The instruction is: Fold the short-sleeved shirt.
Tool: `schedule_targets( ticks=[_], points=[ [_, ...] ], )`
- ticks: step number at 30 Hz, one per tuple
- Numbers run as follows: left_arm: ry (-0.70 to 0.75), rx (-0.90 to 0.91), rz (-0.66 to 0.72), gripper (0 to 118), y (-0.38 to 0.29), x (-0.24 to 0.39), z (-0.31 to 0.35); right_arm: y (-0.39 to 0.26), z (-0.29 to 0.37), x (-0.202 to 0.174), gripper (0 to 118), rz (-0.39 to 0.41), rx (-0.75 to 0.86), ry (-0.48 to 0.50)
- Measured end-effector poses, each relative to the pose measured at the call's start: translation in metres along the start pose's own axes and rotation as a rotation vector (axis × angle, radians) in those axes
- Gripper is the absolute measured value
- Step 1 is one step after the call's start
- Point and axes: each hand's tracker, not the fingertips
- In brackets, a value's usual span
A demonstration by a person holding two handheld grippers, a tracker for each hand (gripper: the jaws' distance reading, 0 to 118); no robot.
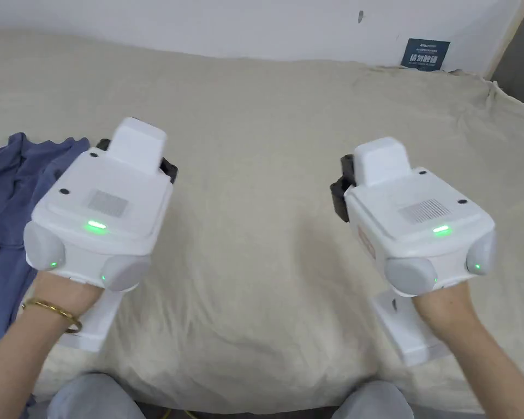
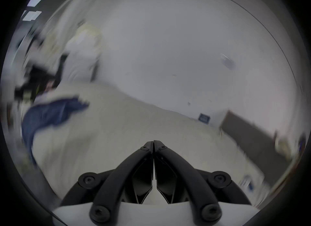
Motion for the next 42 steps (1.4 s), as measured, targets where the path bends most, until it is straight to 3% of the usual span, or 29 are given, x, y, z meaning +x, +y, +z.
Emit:
schedule_targets(
  ticks=[2,3,9,42],
  points=[
    [0.005,0.013,0.164,0,-0.007,-0.006,0.004,-0.007,0.003,0.004,0,-0.151,0.005,-0.022],
    [0.026,0.001,0.18,0,-0.011,-0.005,0.005,-0.012,0.005,0.003,0,-0.186,0.011,-0.028],
    [0.02,-0.04,0.205,0,-0.035,0.007,0.014,-0.038,0.021,-0.007,0,-0.232,0.027,-0.059],
    [-0.022,-0.101,0.184,0,-0.056,0.019,0.015,-0.059,0.029,-0.006,0,-0.2,-0.026,-0.083]
  ],
)
